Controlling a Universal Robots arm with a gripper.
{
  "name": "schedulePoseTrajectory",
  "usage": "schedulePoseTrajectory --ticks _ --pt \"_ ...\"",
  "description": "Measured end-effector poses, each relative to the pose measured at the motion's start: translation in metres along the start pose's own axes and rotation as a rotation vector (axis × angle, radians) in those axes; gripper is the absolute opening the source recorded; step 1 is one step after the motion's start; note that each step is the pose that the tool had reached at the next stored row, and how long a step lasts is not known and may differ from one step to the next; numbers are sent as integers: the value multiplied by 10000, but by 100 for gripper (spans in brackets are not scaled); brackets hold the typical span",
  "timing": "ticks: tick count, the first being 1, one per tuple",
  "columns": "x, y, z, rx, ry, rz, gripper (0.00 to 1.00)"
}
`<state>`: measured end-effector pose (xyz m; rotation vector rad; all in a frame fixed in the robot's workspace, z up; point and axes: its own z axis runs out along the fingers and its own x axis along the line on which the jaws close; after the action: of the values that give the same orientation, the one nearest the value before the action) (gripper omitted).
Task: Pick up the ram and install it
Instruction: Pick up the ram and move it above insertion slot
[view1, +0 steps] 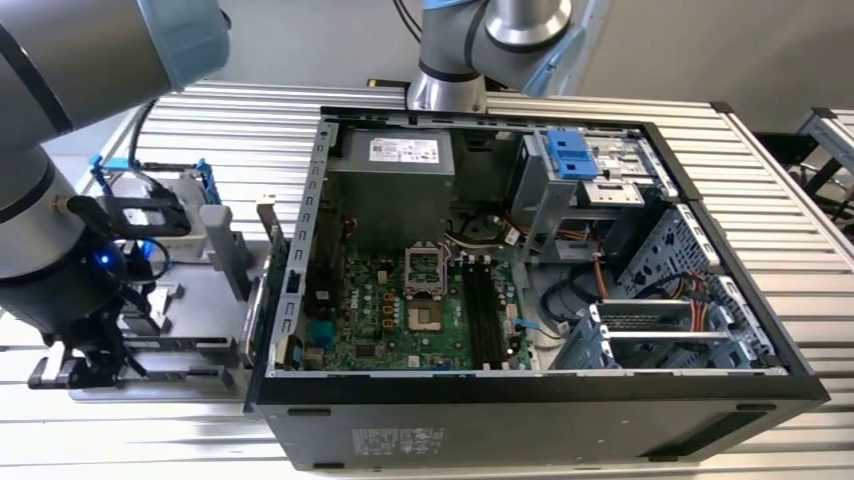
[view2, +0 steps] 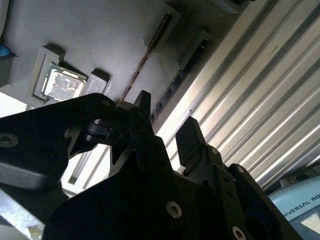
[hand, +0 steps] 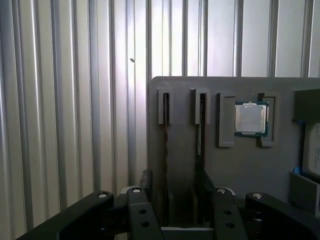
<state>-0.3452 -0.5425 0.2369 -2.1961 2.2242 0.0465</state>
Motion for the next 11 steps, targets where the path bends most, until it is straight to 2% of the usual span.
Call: schedulePoseTrajectory --ticks 11 --pt "53 -3 199 -1 0 -23 100"
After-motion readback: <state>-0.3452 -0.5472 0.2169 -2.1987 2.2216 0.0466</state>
